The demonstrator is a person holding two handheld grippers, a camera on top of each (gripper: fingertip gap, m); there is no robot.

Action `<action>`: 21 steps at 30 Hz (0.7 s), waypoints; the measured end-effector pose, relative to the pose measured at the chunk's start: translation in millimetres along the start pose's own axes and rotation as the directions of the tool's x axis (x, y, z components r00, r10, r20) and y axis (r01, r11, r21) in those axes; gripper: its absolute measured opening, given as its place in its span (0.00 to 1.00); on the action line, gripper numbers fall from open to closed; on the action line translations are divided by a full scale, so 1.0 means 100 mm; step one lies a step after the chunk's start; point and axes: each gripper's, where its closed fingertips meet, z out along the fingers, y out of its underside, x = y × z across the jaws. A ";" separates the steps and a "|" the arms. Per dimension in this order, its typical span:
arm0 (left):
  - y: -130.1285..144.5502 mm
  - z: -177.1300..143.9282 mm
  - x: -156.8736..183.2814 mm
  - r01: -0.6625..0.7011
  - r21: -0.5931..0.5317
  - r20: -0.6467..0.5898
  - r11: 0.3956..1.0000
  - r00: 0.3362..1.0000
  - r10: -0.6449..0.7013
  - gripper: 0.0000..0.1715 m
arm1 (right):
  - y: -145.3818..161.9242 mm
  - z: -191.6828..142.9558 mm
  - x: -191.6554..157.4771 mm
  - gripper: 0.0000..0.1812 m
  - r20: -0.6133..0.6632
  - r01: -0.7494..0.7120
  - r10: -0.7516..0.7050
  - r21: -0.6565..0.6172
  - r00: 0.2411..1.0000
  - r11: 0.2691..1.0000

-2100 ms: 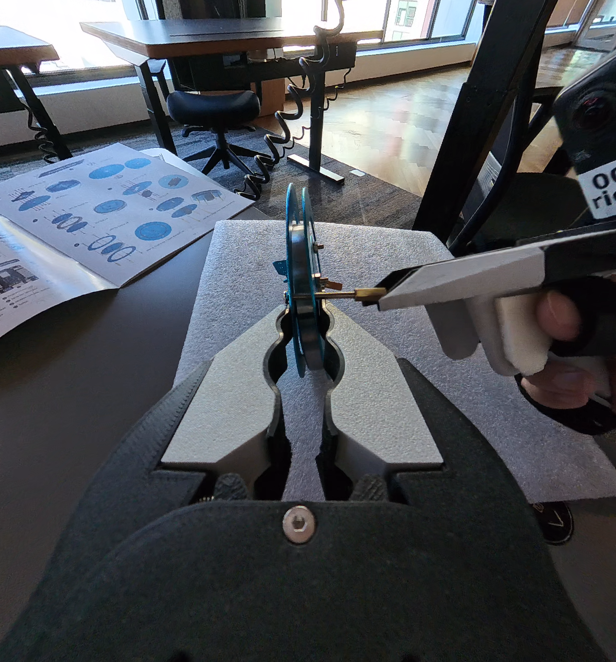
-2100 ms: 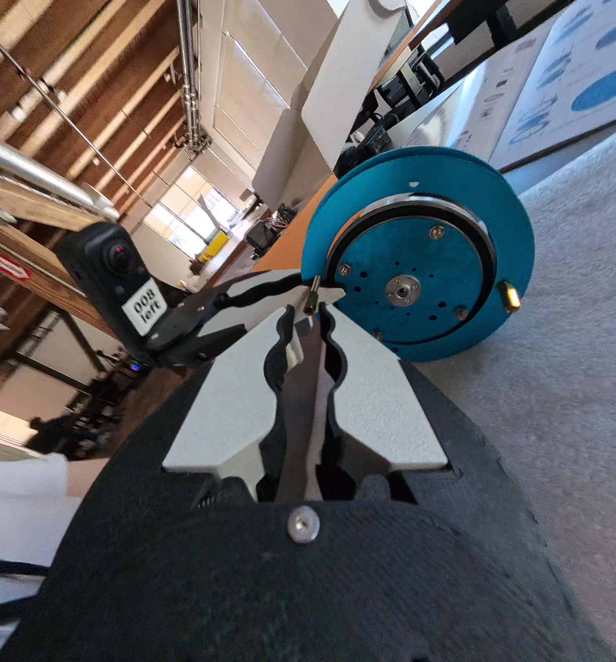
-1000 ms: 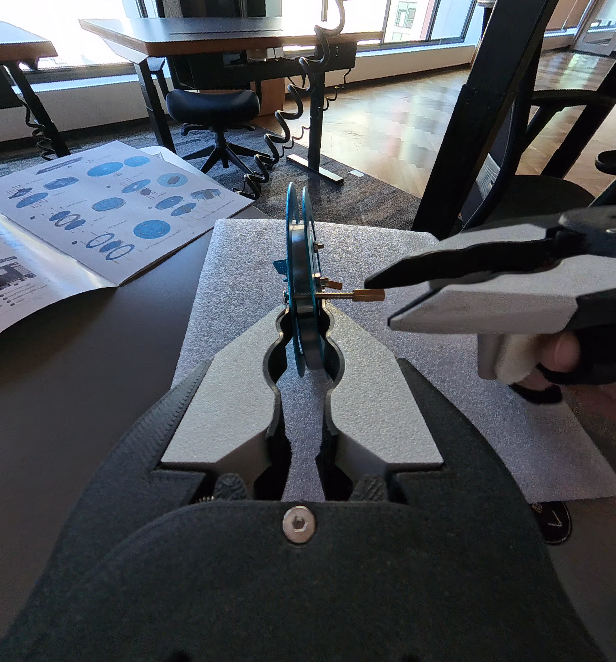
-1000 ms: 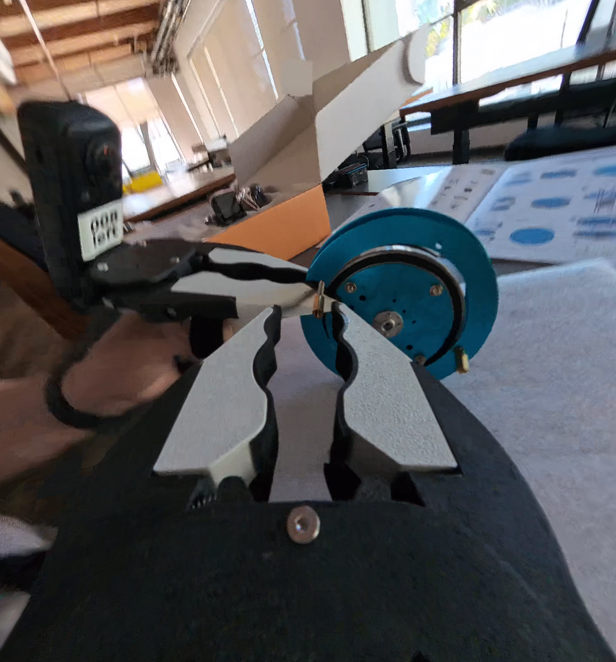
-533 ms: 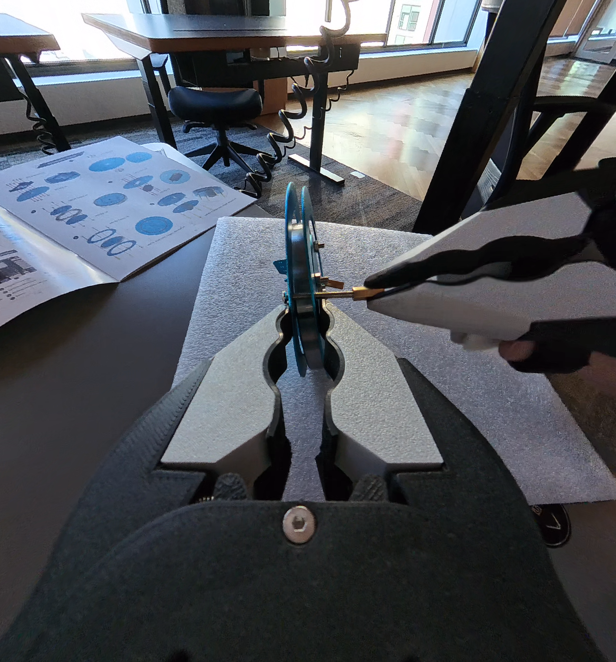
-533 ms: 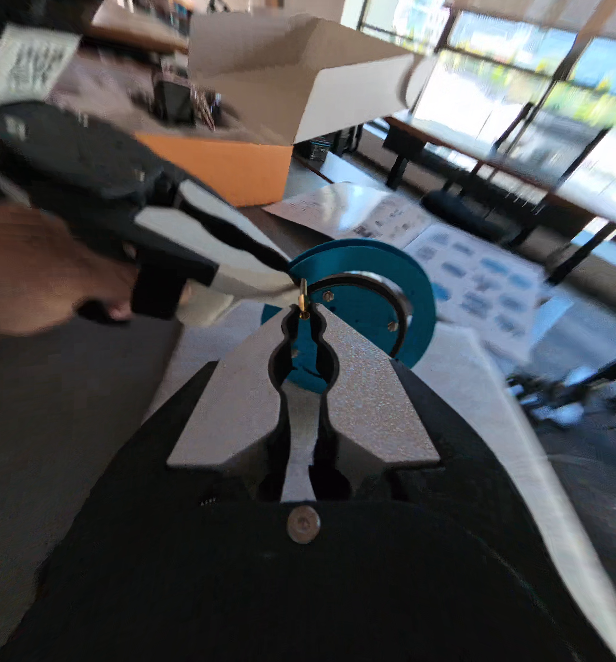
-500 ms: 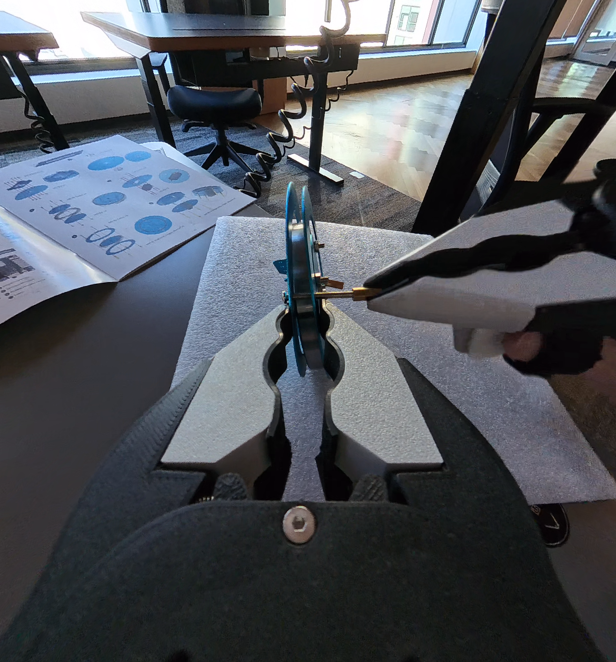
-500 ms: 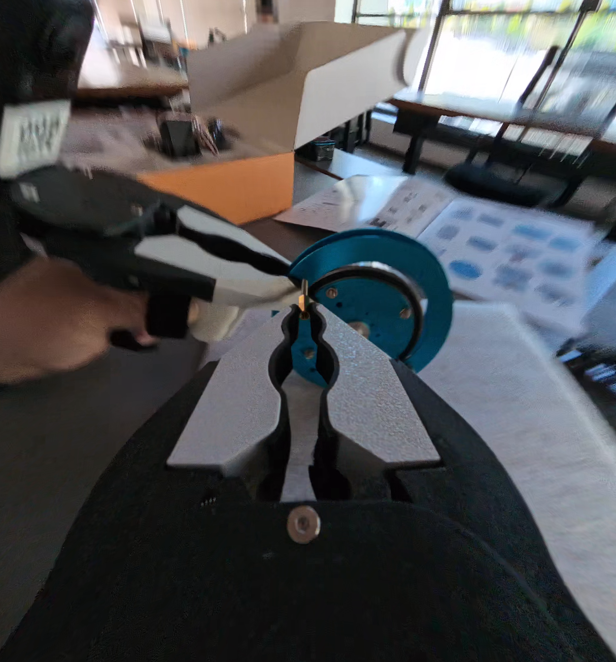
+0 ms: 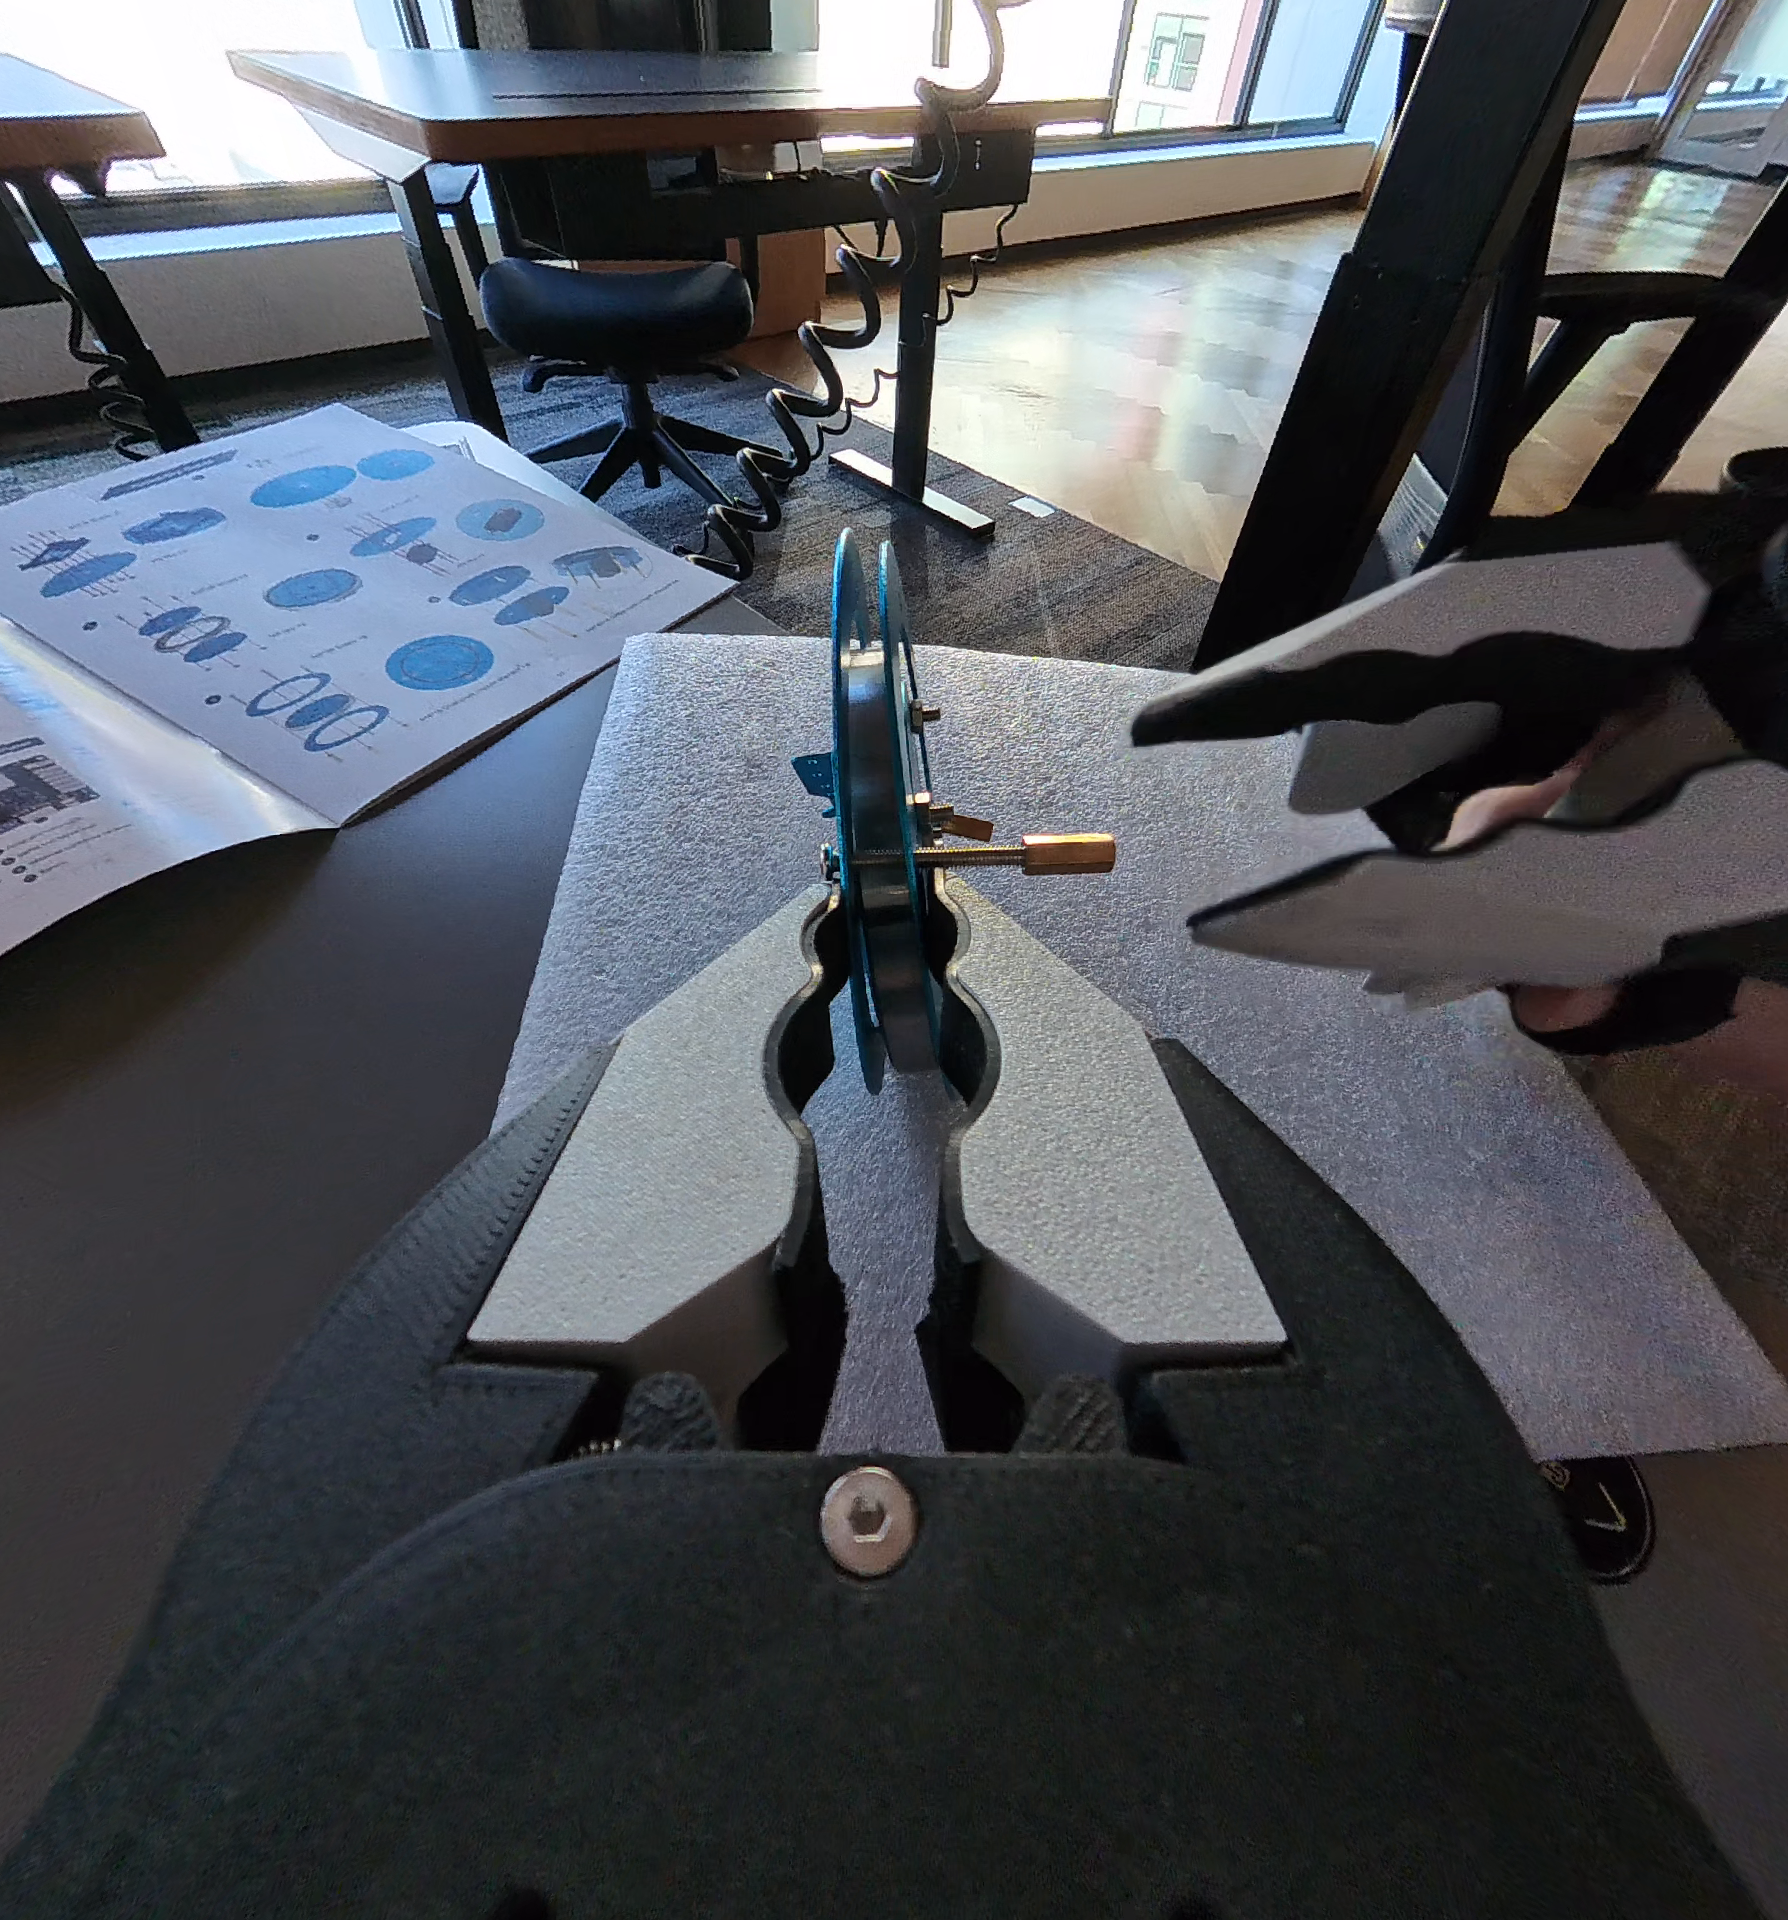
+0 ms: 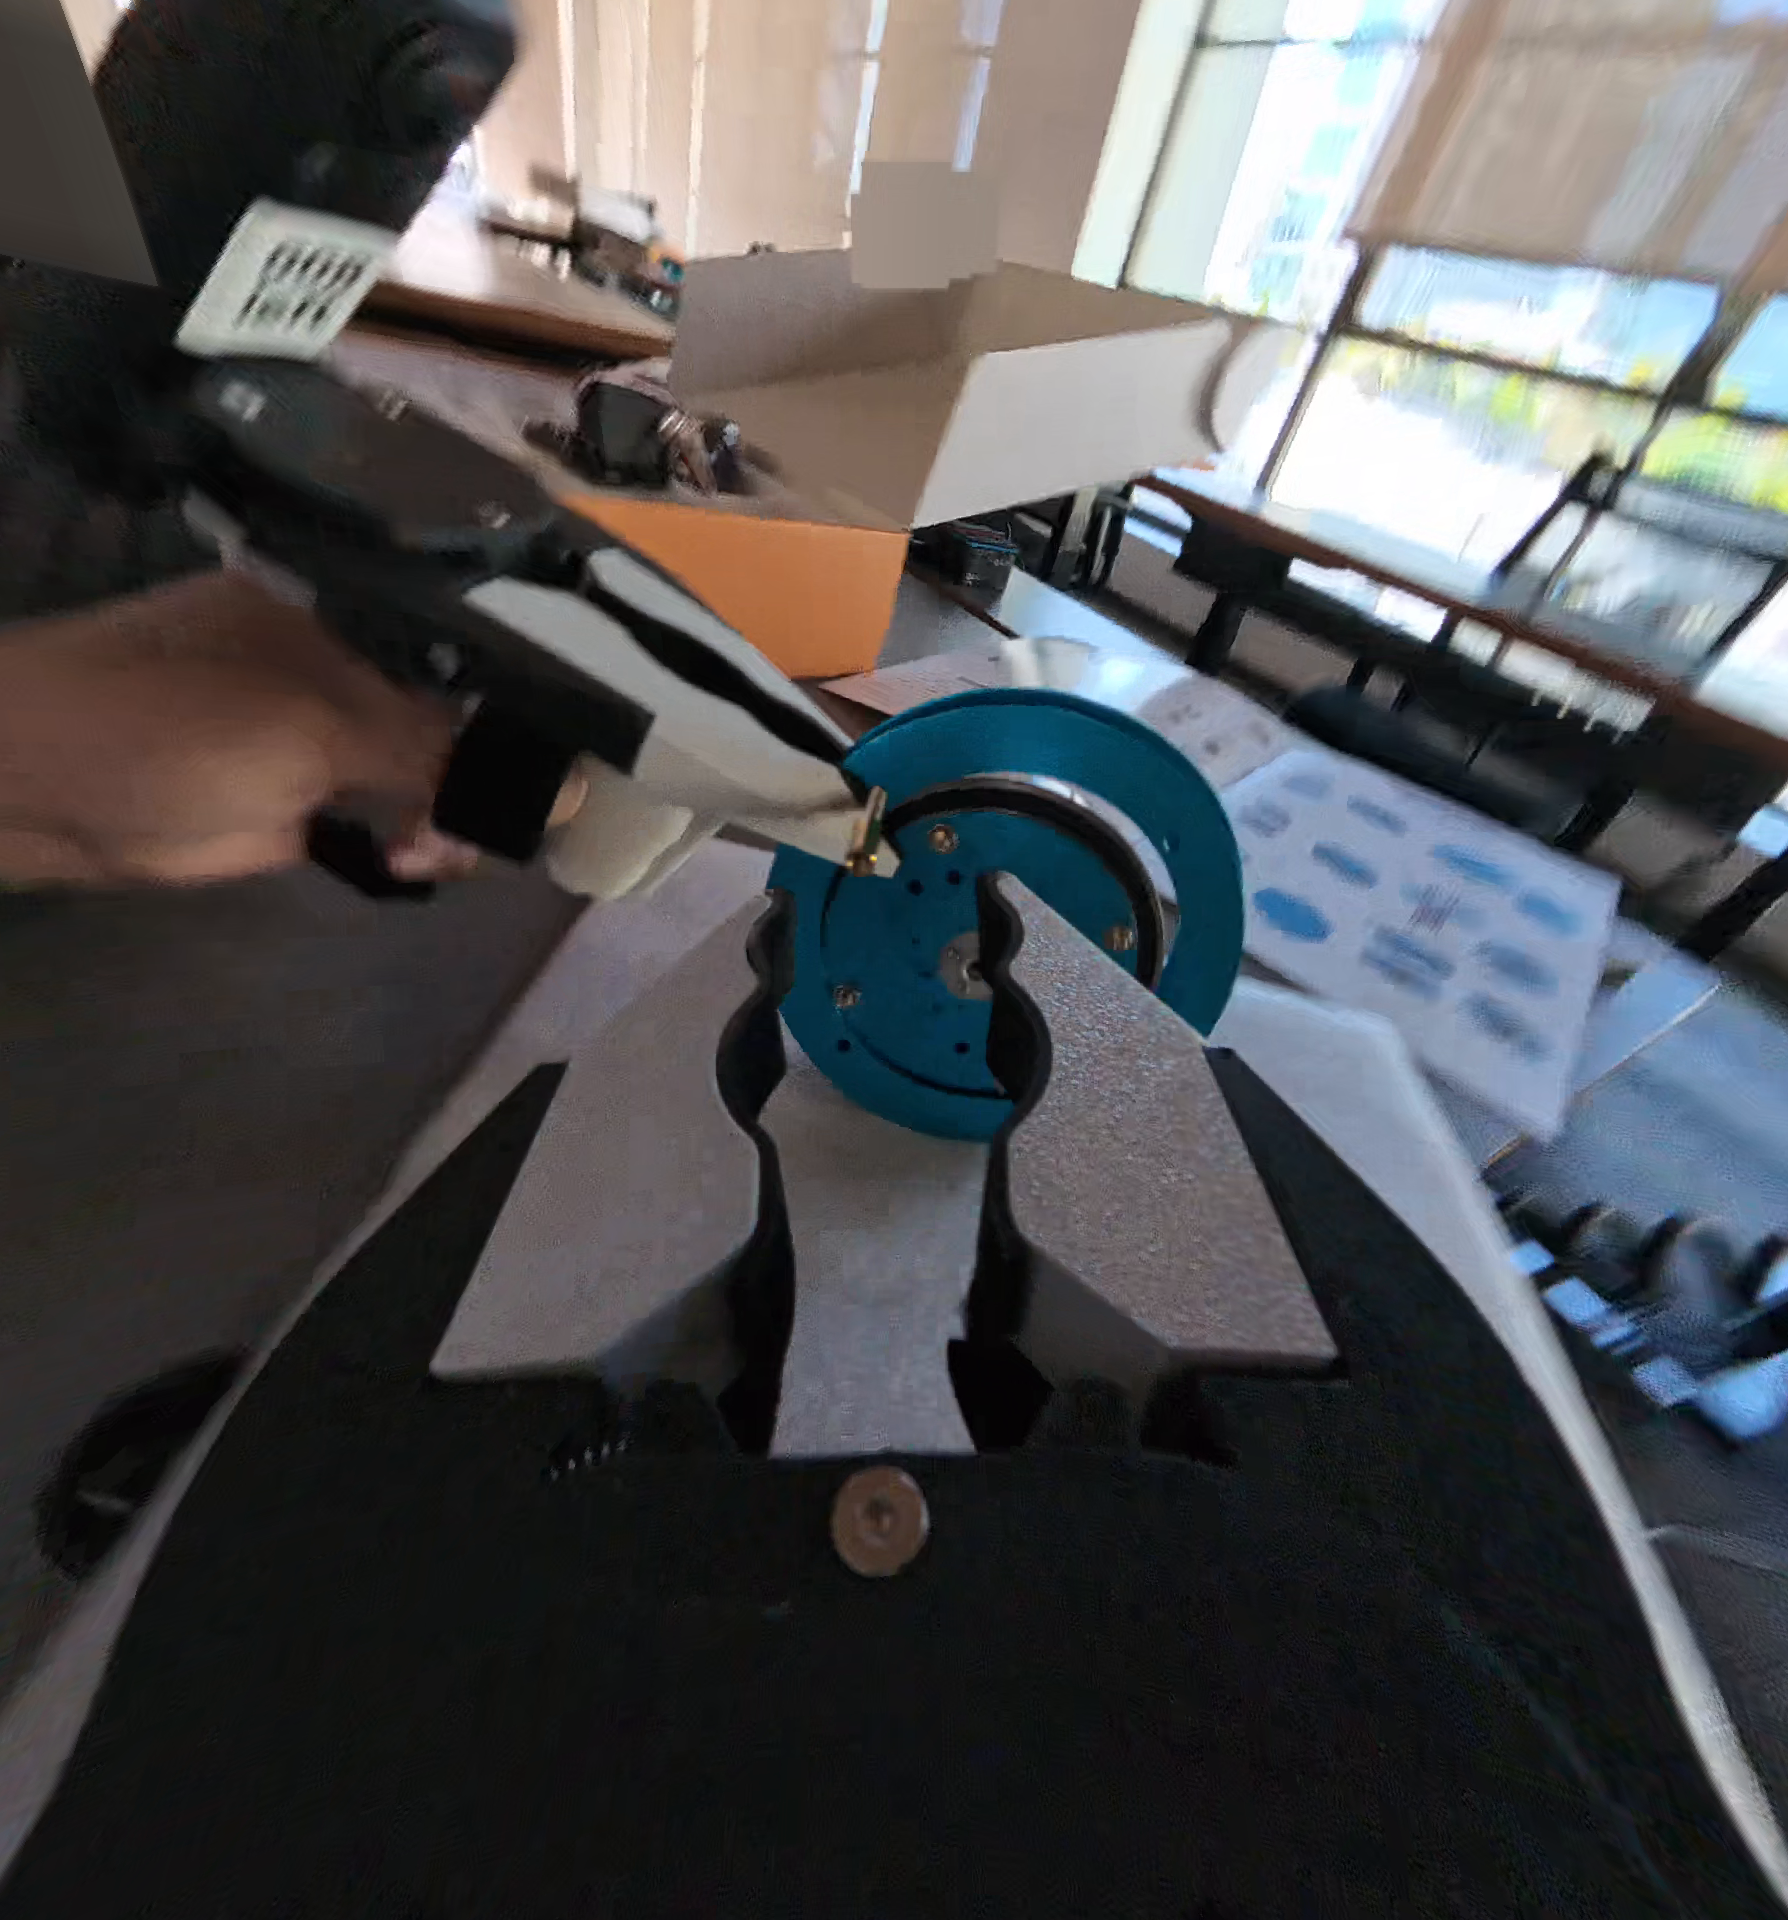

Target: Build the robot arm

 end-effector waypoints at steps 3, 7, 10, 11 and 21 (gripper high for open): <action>0.00 0.00 0.00 -0.005 0.001 0.001 1.000 1.000 0.005 0.07 | -0.02 0.04 -0.09 0.20 -0.026 0.359 -0.360 -0.043 0.933 0.932; 0.00 0.00 0.00 -0.002 0.002 0.000 1.000 1.000 0.002 0.07 | 0.06 0.17 -0.19 0.20 0.001 0.496 -0.498 -0.090 0.867 0.863; 0.00 0.00 0.00 0.000 0.002 -0.001 1.000 1.000 0.000 0.07 | 0.32 0.24 -0.15 0.20 0.066 0.440 -0.437 -0.216 0.897 0.872; 0.00 0.00 0.00 0.000 0.002 -0.001 1.000 1.000 0.000 0.07 | 0.35 0.24 -0.15 0.20 0.079 0.425 -0.418 -0.227 0.905 0.877; 0.00 0.00 0.00 0.003 0.001 -0.002 1.000 1.000 -0.003 0.07 | 0.39 0.23 -0.19 0.25 0.136 0.375 -0.352 -0.244 0.926 0.894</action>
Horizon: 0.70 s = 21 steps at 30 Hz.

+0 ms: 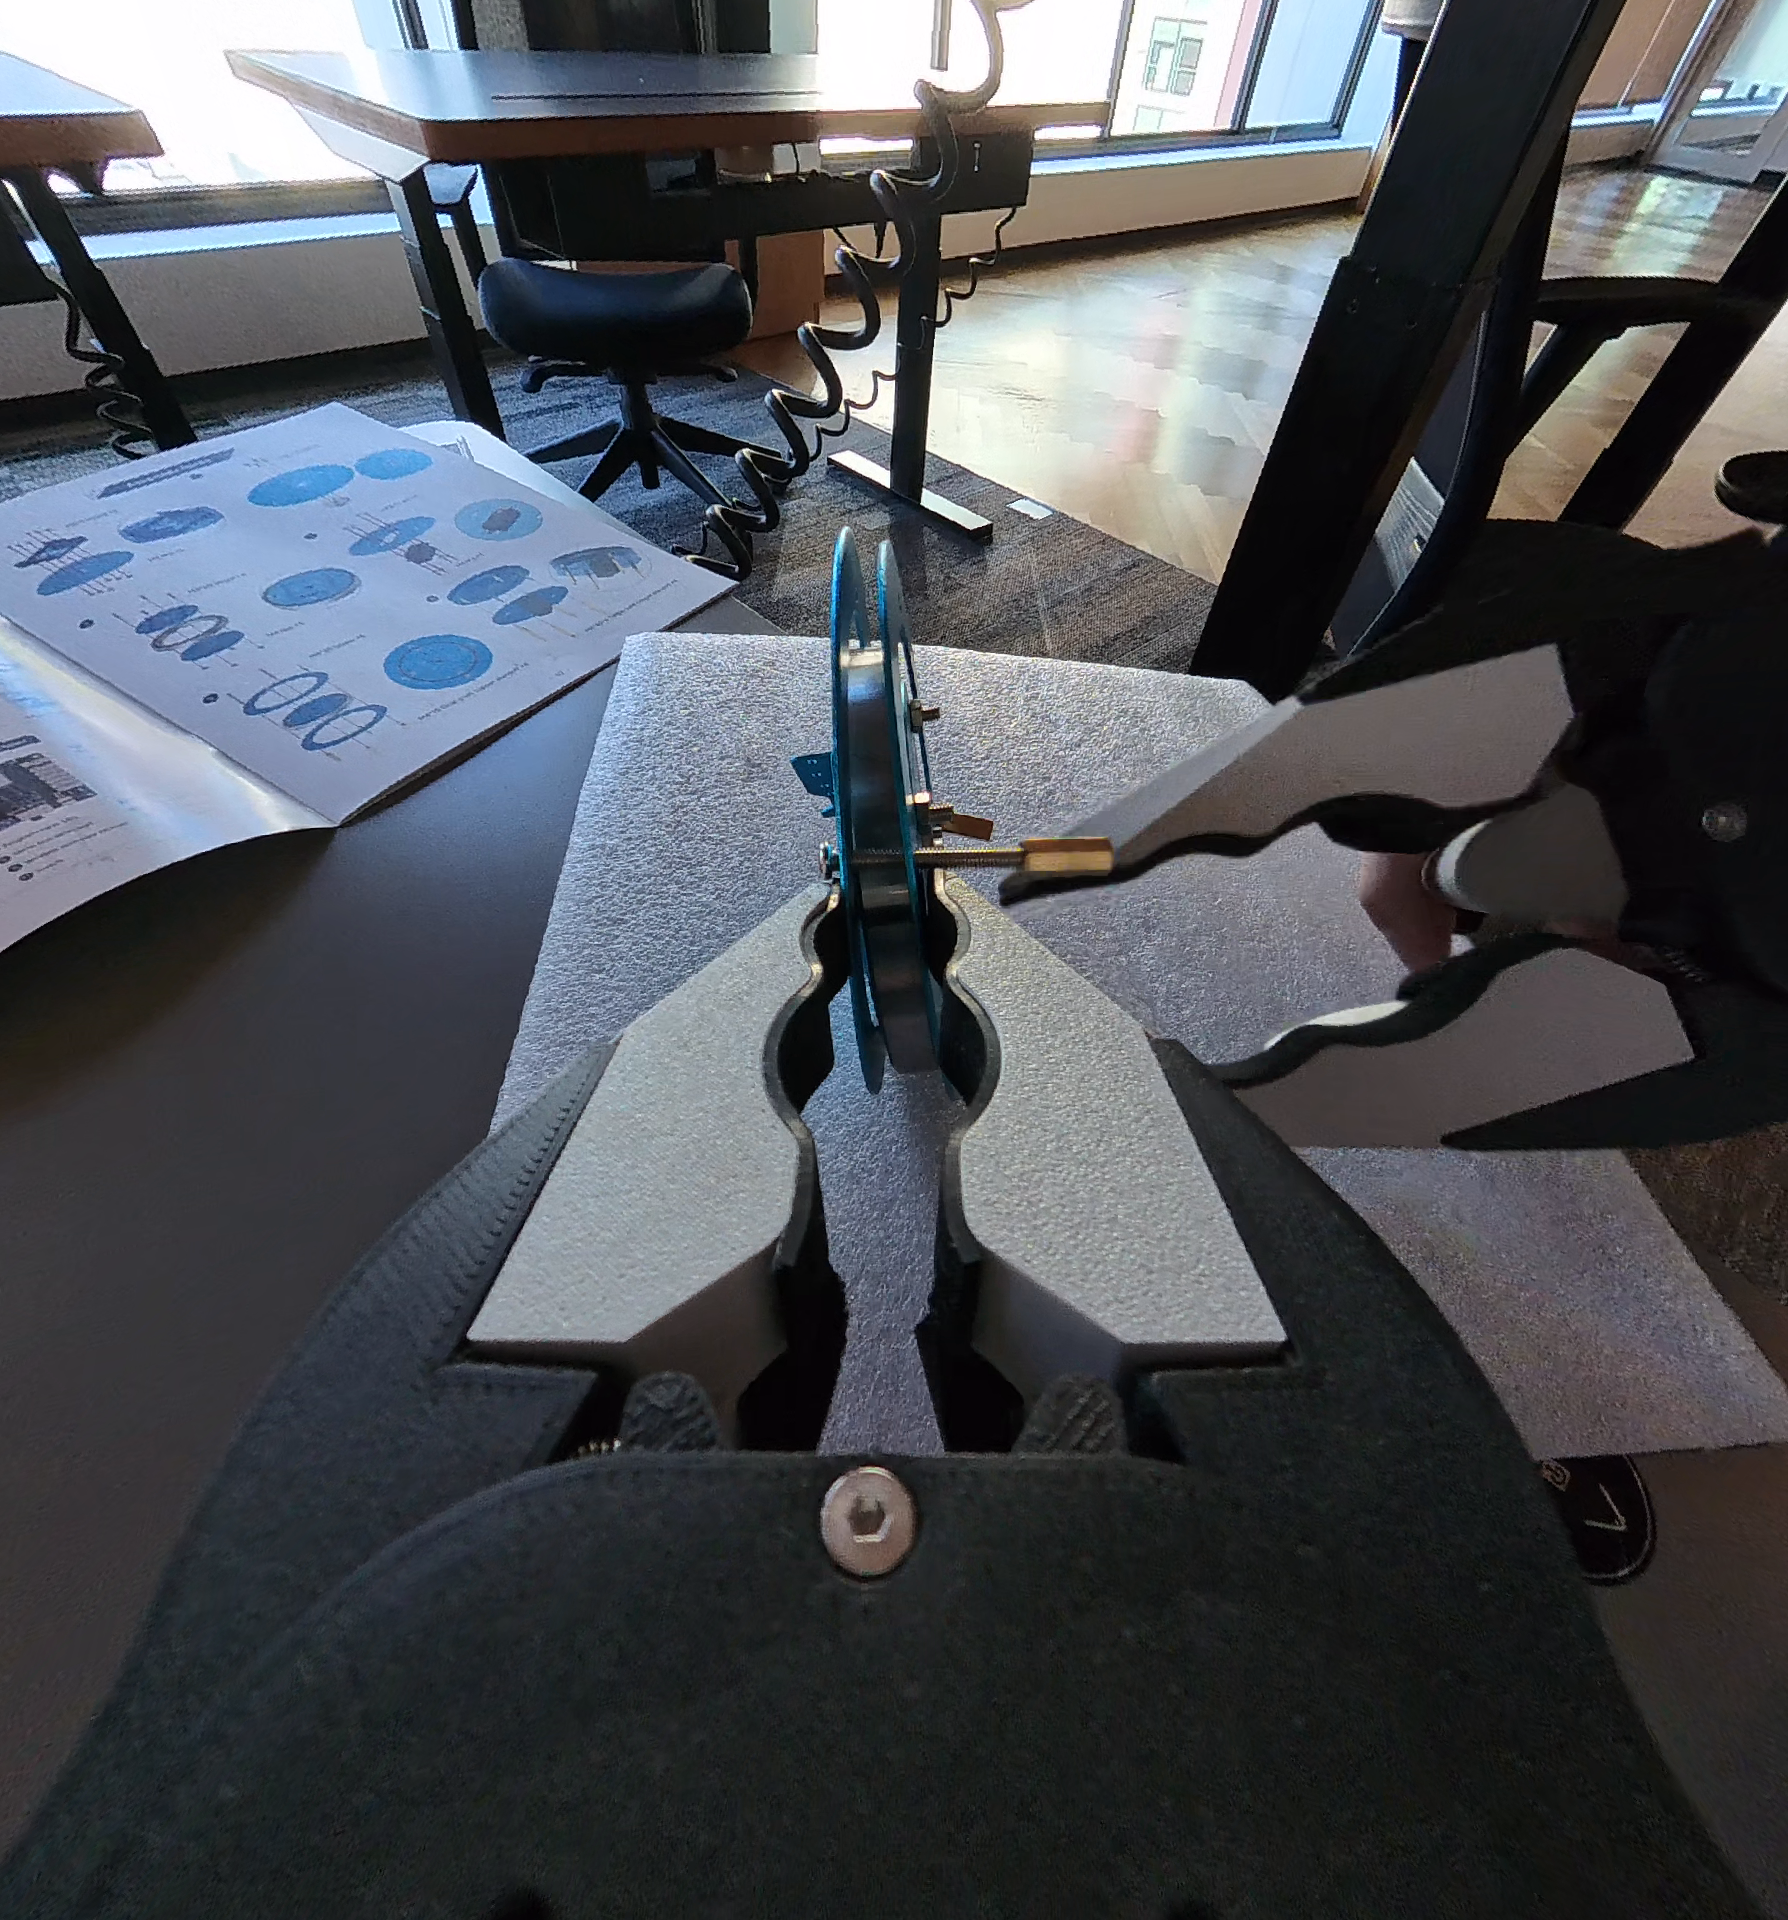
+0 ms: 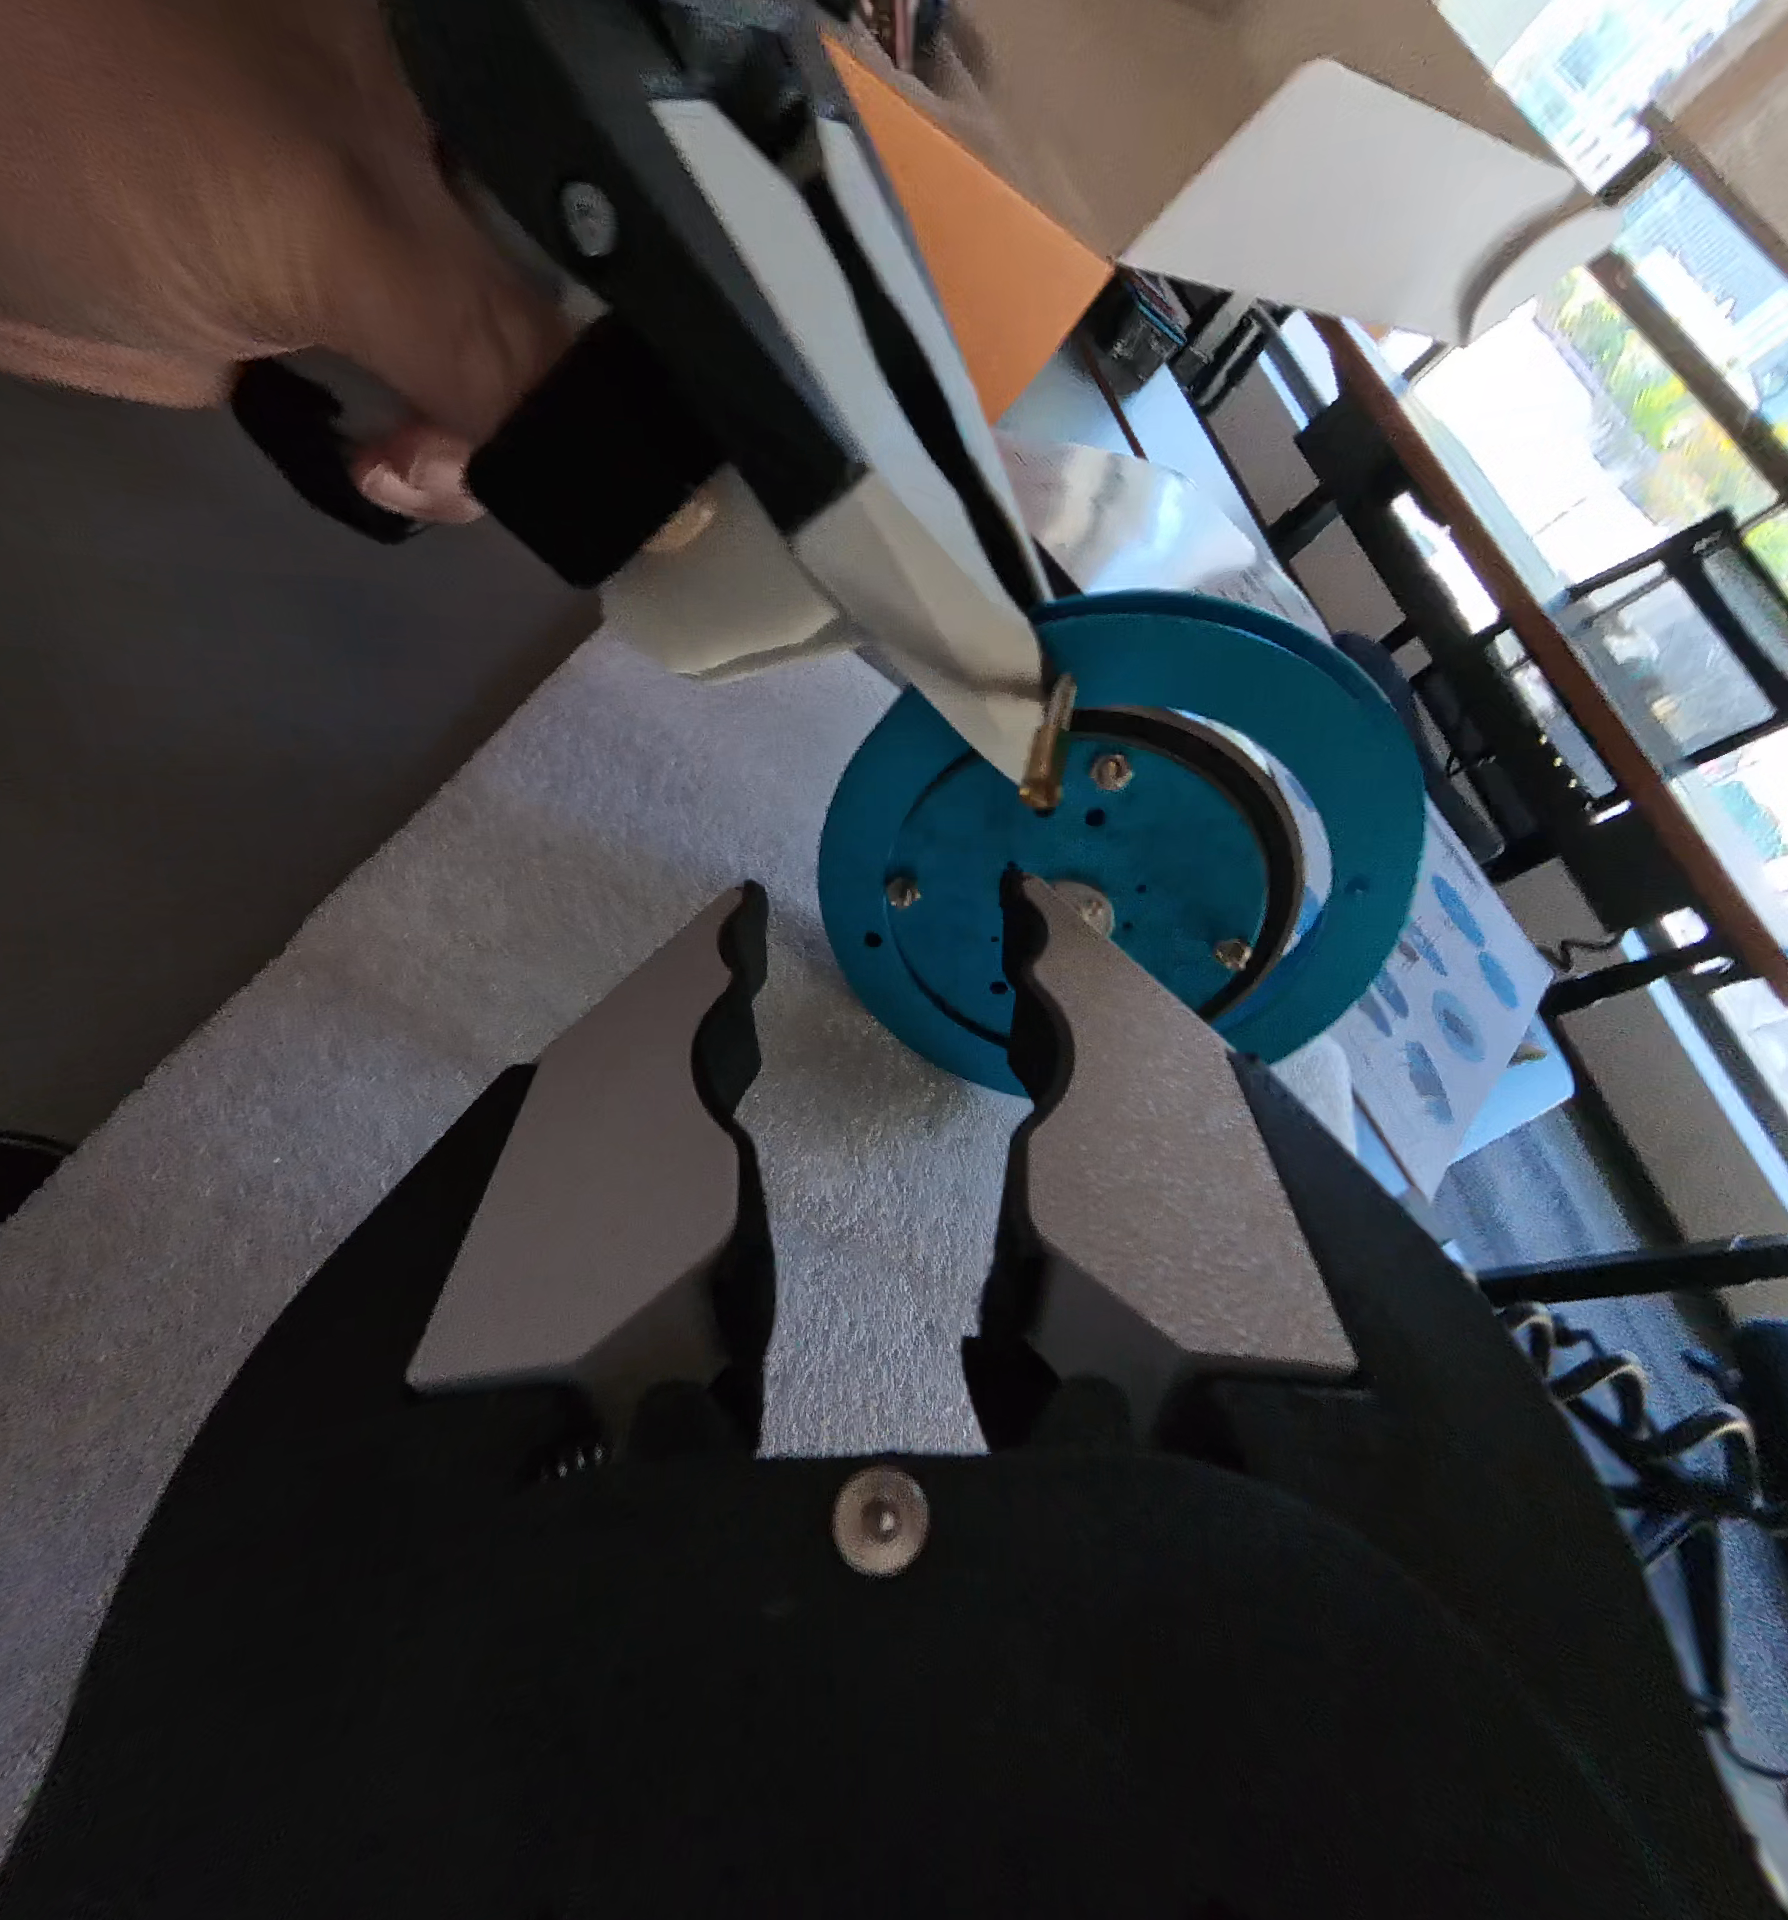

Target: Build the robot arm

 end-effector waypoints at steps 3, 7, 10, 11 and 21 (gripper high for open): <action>0.00 0.00 0.00 -0.004 0.001 0.001 1.000 1.000 0.004 0.07 | -0.20 -0.10 0.14 0.27 -0.063 -0.028 0.035 0.098 0.997 0.995; 0.00 0.00 0.00 -0.002 -0.001 0.002 1.000 1.000 0.002 0.07 | -0.23 -0.05 0.03 0.27 -0.024 0.004 -0.001 0.097 1.000 0.995; 0.00 0.00 0.00 -0.003 -0.001 0.001 1.000 1.000 0.003 0.07 | -0.04 -0.01 0.02 0.25 0.044 -0.116 0.115 0.025 0.992 0.993; 0.00 0.00 0.00 -0.004 0.000 0.002 1.000 1.000 0.004 0.07 | -0.09 -0.05 0.07 0.24 0.028 -0.138 0.136 0.060 0.990 0.989; 0.00 0.00 0.01 -0.003 0.003 0.004 1.000 1.000 0.003 0.07 | -0.08 -0.01 0.03 0.26 0.069 -0.172 0.170 0.039 0.983 0.984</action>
